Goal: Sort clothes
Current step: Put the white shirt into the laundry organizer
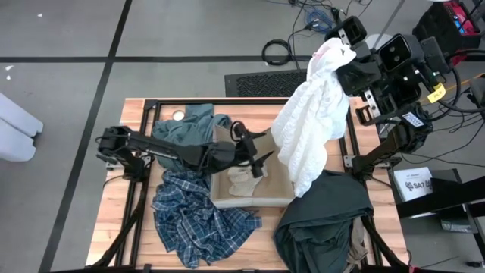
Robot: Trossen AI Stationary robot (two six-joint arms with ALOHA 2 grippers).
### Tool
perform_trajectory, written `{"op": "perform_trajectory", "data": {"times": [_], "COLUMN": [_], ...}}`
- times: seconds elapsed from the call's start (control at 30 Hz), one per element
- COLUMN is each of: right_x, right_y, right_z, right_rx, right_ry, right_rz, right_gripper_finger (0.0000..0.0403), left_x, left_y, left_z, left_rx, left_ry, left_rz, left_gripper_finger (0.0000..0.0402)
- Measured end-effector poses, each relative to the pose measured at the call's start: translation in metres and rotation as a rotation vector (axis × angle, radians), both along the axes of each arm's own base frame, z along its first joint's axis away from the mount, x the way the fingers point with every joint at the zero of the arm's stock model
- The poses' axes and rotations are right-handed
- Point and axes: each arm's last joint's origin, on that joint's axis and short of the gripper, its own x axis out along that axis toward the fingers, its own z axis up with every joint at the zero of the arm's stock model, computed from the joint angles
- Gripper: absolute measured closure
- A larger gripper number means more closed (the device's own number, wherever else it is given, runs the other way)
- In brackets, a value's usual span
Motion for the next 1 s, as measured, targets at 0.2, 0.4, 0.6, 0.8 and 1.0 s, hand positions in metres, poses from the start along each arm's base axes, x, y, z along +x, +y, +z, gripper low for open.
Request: {"op": "perform_trajectory", "data": {"times": [0.2, 0.4, 0.6, 0.8, 1.0], "right_x": [0.001, 0.002, 0.004, 0.003, -0.022], "right_y": [0.000, 0.000, 0.000, 0.000, 0.000], "right_z": [-0.001, -0.001, -0.002, -0.002, 0.007], "right_rx": [-0.001, -0.014, -0.016, -0.004, 0.003], "right_ry": [0.012, 0.011, 0.012, 0.018, -0.031], "right_rz": [0.000, -0.013, -0.016, -0.004, 0.004], "right_gripper_finger": [0.0403, 0.0403, 0.0403, 0.0403, 0.0403], "left_x": [0.008, 0.015, 0.030, 0.039, 0.028], "left_y": [0.014, 0.030, 0.031, 0.020, 0.010], "left_z": [-0.006, 0.001, 0.011, 0.017, 0.040], "left_rx": [-0.013, -0.023, -0.078, -0.012, 0.032], "left_ry": [-0.034, -0.139, -0.174, -0.164, -0.203], "left_rz": [-0.082, -0.080, -0.163, -0.258, -0.261], "left_gripper_finger": [0.0084, 0.0084, 0.0086, 0.0183, 0.0380]}}
